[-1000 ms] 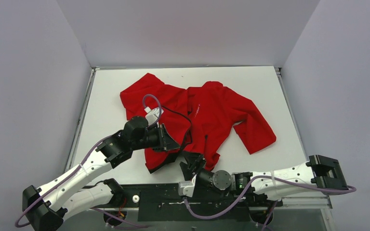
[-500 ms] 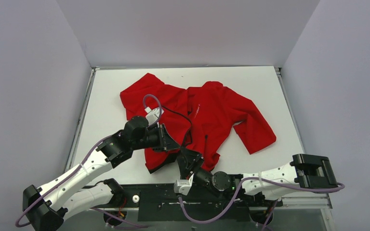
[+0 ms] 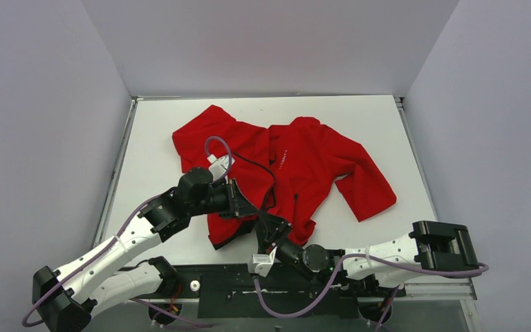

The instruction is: Zip up the jacket

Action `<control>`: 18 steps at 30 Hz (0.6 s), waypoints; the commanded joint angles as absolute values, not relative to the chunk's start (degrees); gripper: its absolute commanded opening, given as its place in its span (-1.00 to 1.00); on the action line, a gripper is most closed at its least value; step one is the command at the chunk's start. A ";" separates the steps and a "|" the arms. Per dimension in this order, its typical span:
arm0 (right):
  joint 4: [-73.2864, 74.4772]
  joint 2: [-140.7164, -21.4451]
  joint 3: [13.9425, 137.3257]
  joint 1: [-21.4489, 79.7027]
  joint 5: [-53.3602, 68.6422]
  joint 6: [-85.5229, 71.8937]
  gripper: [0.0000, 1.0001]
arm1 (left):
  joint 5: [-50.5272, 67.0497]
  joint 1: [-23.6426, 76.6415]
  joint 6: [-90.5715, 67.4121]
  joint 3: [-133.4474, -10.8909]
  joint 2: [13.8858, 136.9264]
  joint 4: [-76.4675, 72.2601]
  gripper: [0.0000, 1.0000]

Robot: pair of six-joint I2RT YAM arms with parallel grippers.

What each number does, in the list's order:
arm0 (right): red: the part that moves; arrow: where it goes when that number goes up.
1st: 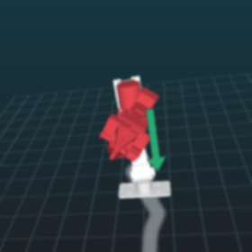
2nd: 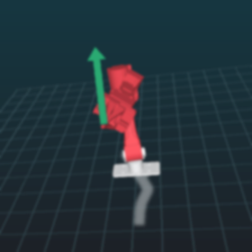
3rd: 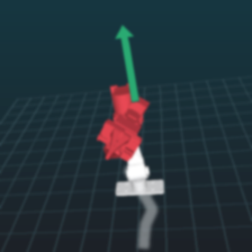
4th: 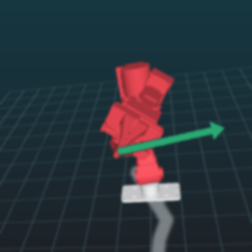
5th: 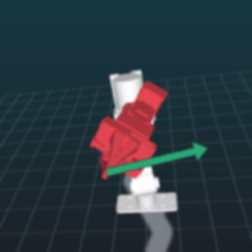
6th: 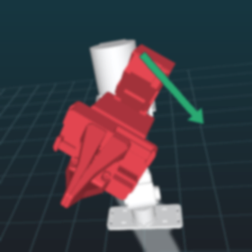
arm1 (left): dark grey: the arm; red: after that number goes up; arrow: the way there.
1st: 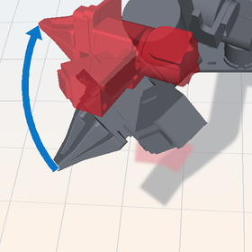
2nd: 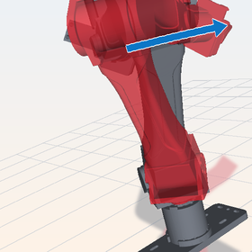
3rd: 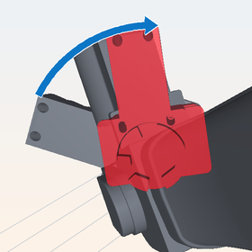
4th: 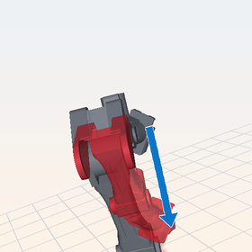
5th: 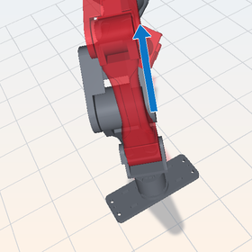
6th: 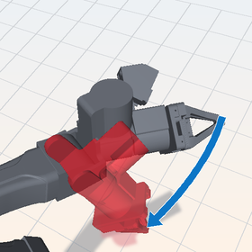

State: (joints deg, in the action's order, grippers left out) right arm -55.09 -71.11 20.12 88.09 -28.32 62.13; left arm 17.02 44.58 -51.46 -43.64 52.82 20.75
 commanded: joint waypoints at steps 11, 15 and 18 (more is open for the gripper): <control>-60.73 -70.15 20.28 87.04 -27.38 57.88 -1.00 | 18.30 44.38 -51.08 -44.20 51.50 17.65 -1.00; -60.24 -68.20 19.58 86.79 -26.05 55.50 -1.00 | 18.37 44.34 -50.85 -43.97 51.81 17.29 -1.00; -58.89 -65.92 18.85 86.03 -24.56 52.31 -1.00 | 18.36 44.38 -50.50 -43.66 51.78 17.11 -1.00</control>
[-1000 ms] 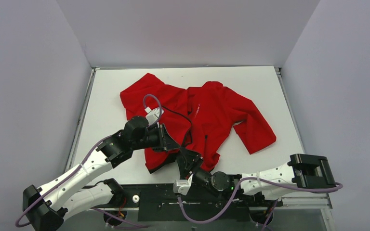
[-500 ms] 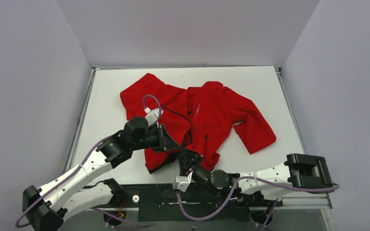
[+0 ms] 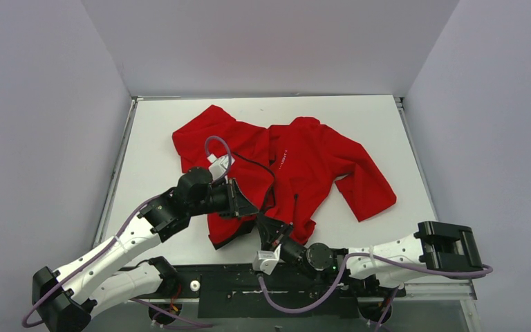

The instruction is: Zip up the jacket

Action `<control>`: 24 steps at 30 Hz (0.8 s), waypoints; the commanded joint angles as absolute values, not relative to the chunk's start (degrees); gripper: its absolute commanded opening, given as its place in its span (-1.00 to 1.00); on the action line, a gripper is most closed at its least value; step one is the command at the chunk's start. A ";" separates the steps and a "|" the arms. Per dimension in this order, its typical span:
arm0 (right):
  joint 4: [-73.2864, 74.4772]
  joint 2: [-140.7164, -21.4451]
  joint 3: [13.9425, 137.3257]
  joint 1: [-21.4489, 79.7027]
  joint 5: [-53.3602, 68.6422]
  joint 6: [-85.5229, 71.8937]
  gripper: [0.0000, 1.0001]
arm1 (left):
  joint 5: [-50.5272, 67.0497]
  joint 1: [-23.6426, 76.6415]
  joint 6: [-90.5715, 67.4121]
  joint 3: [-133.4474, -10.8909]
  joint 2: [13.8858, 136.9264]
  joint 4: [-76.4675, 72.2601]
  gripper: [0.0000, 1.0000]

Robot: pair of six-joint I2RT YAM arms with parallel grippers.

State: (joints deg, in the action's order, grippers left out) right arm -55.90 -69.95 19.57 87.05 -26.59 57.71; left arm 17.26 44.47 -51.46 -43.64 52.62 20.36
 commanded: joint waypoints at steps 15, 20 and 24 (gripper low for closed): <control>-48.03 -54.72 18.35 71.39 -6.29 29.75 -1.00 | 19.85 44.38 -47.20 -42.79 50.49 16.26 -1.00; -48.50 -54.62 17.91 67.47 -2.62 23.26 -1.00 | 20.38 44.39 -46.27 -42.71 50.62 16.03 -1.00; -48.88 -54.66 17.67 64.43 -1.55 18.74 -1.00 | 20.67 44.39 -45.34 -42.54 50.69 16.34 -1.00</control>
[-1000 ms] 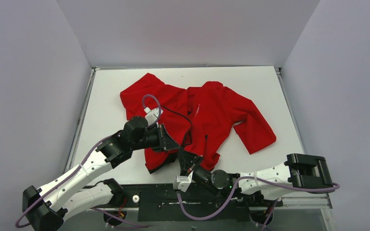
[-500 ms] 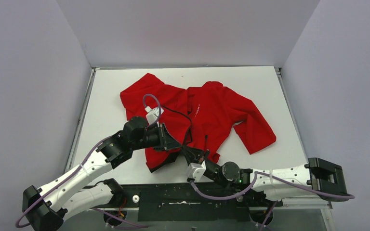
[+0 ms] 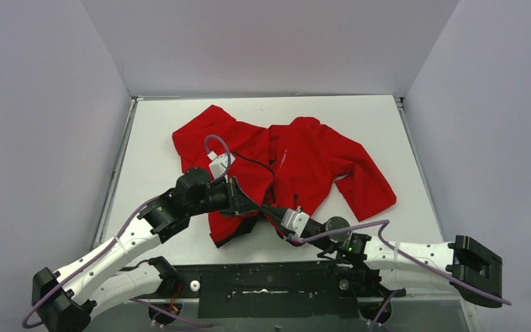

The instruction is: Zip up the jacket

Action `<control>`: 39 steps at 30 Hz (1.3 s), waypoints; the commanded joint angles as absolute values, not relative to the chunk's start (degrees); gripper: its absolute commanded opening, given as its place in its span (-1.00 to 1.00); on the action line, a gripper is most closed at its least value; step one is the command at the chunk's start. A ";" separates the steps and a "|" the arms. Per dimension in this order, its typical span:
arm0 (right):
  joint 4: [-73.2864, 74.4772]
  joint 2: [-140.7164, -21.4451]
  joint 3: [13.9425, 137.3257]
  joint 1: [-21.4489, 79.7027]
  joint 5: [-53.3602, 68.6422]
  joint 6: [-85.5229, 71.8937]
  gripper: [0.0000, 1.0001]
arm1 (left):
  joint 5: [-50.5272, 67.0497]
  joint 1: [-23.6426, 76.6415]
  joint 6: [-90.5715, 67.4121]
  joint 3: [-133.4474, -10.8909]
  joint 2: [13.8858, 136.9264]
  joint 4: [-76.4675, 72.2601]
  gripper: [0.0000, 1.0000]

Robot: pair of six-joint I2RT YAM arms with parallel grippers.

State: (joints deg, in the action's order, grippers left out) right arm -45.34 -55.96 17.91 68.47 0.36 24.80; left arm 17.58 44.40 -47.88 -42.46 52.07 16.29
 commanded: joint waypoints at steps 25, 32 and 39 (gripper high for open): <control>-53.43 -59.48 16.97 51.85 -12.11 13.23 -1.00 | 19.39 44.45 -42.63 -40.64 48.53 22.03 -1.00; -51.04 -58.48 20.27 47.43 -21.17 16.71 -1.00 | 14.54 44.35 -43.22 -40.55 49.06 25.60 -1.00; -43.77 -54.58 26.20 39.19 -23.14 17.68 -1.00 | 6.11 44.19 -43.67 -42.30 50.81 30.38 -1.00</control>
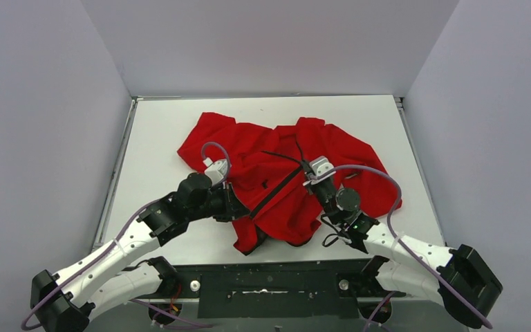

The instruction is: Zip up the jacket

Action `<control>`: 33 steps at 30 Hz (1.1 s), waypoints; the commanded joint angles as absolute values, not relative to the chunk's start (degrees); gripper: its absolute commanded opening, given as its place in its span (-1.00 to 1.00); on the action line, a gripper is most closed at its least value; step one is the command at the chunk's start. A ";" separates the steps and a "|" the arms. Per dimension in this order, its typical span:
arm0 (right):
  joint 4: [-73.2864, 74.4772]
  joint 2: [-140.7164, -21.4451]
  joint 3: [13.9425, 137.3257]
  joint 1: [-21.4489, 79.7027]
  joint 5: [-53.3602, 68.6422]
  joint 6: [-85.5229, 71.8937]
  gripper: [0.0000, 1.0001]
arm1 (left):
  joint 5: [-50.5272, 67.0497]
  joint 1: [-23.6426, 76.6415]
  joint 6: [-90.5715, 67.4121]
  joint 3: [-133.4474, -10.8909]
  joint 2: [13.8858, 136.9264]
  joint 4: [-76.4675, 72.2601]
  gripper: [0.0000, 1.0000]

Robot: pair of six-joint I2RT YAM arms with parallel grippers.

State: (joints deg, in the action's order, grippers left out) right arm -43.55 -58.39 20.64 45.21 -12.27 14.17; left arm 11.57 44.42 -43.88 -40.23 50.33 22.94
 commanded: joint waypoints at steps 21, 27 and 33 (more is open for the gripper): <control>-21.17 -58.33 54.26 17.18 -11.64 12.02 -1.00 | 10.38 15.36 -36.01 -49.82 55.98 32.08 -1.00; -17.72 -60.35 58.06 14.49 -8.93 11.18 -1.00 | 15.68 1.03 -33.00 -56.12 58.43 33.05 -1.00; -17.64 -58.82 53.51 9.86 -6.51 7.12 -1.00 | 15.37 -8.41 -35.24 -54.69 57.98 30.78 -1.00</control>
State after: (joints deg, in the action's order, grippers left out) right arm -11.73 -61.36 53.69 14.37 -2.81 8.29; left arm 18.74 -3.38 -35.53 -54.06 58.89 30.41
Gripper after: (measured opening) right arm 0.031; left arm 0.037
